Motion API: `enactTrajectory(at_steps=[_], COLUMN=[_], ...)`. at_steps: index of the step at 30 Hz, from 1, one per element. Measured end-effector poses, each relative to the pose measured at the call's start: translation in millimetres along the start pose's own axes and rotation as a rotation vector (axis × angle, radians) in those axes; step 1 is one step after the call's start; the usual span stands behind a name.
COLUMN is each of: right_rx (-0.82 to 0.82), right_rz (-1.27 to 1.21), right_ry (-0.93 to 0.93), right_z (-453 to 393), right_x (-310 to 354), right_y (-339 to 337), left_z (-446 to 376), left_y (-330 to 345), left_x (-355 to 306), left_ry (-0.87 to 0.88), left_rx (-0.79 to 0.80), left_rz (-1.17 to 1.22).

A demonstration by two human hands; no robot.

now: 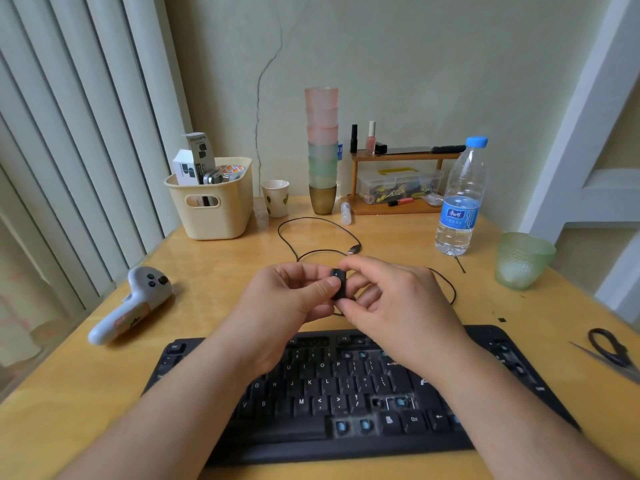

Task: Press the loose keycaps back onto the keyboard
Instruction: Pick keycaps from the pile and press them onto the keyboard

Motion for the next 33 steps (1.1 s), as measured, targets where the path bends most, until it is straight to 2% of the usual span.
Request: enactTrajectory(at_steps=[8,11,14,18,23,27,30,33], right_rx=[0.012,0.136,0.333,0.603,0.721,0.770,0.769,0.803], right_rz=[0.082,0.184,0.211,0.054,-0.077,-0.164,-0.209,-0.219], right_ry=[-0.002,0.006,0.097,0.264,0.473,0.519,0.512,0.483], right_z=[0,-1,-15,6,72,93,90,87], right_x=[-7,-2,-24,-92,-161,-170,-172,-172], right_y=[2,-6,-33,-88,-114,-107,-100,-91], left_z=[1,5,11,20,29,32,23,14], left_y=[3,8,15,39,85,127,151,163], left_x=[2,1,-3,-1,15,30,41,48], left_ry=[-0.040,-0.019,0.139,0.307,0.354,0.298,0.273,0.254], left_rx=[0.013,0.028,0.049,0.185,0.459,0.634,0.626,0.521], left_rz=[0.004,-0.028,-0.337,-0.691,-1.069,-1.267,-1.332,-1.307])
Point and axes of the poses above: each hand's wrist, its own z-axis away from the middle knuckle, its own y-axis out of the palm, x = y × z, the point moved 5 cm from there along -z, towards the middle knuckle, and after that the axes turned 15 degrees about z, right-handed, at the moved point
